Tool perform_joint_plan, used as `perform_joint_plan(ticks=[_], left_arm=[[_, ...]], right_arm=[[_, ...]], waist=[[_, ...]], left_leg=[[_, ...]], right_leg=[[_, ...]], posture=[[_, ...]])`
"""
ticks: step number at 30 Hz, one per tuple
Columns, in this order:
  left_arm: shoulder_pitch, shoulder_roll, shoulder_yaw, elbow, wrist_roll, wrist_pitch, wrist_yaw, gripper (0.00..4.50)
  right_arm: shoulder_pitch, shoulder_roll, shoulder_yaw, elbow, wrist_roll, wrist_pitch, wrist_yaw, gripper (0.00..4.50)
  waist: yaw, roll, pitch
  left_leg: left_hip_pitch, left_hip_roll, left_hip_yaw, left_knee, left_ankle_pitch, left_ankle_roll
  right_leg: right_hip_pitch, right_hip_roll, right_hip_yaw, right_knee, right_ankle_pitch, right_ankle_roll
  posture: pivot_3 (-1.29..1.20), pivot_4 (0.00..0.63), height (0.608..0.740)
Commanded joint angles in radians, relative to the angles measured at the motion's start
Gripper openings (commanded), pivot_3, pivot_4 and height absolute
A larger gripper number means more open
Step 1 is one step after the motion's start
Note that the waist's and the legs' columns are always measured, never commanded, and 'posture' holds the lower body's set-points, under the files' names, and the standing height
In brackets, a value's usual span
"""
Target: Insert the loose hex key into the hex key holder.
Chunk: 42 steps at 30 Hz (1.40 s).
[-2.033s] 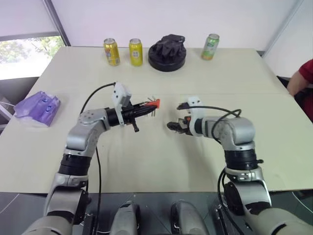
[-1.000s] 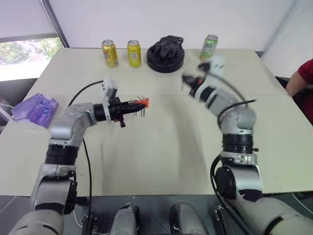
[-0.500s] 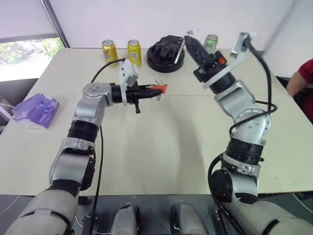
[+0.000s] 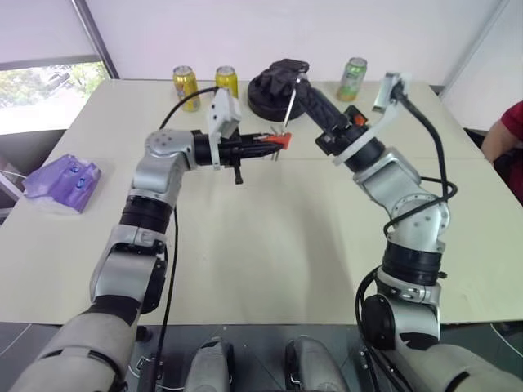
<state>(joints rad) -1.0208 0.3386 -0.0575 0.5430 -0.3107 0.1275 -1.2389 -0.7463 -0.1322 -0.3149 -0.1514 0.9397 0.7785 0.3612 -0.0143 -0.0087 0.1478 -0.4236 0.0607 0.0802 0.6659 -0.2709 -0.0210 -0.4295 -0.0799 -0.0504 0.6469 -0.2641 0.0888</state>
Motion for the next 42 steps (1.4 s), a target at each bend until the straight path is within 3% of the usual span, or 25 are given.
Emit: perform_joint_plan(ticks=[1,16,28,42], left_arm=[[-0.012,-0.002,0.037,-0.053,-0.045,0.026,0.006,0.0],[0.003,0.003,0.047,-0.112,-0.076,0.09,0.033,0.0],[0.007,0.004,0.046,-0.112,-0.085,0.119,0.036,0.0],[-0.009,-0.008,0.075,-0.092,-0.103,0.137,0.06,0.0]], right_arm=[[-0.025,-0.013,-0.008,-0.003,0.03,-0.027,0.004,0.04],[-0.024,-0.055,0.018,0.057,0.0,-0.071,0.025,0.04],[-0.002,-0.109,0.108,0.006,-0.028,-0.077,0.138,0.04],[0.039,-0.121,0.124,-0.012,-0.017,-0.076,0.154,0.04]], waist=[[0.001,0.0,0.0],[0.001,0.0,0.0],[0.001,0.0,0.0],[0.002,0.0,0.0]], left_leg=[[0.0,0.0,0.0,0.0,0.0,0.0],[0.0,0.0,0.0,0.0,0.0,0.0],[0.0,0.0,0.0,0.0,0.0,0.0],[0.0,0.0,0.0,0.0,0.0,0.0]], right_leg=[[0.0,0.0,0.0,0.0,0.0,0.0],[0.0,0.0,0.0,0.0,0.0,0.0],[0.0,0.0,0.0,0.0,0.0,0.0],[0.0,0.0,0.0,0.0,0.0,0.0]], posture=[[0.0,0.15,0.74],[0.0,0.15,0.74],[0.0,0.15,0.74],[0.0,0.15,0.74]])
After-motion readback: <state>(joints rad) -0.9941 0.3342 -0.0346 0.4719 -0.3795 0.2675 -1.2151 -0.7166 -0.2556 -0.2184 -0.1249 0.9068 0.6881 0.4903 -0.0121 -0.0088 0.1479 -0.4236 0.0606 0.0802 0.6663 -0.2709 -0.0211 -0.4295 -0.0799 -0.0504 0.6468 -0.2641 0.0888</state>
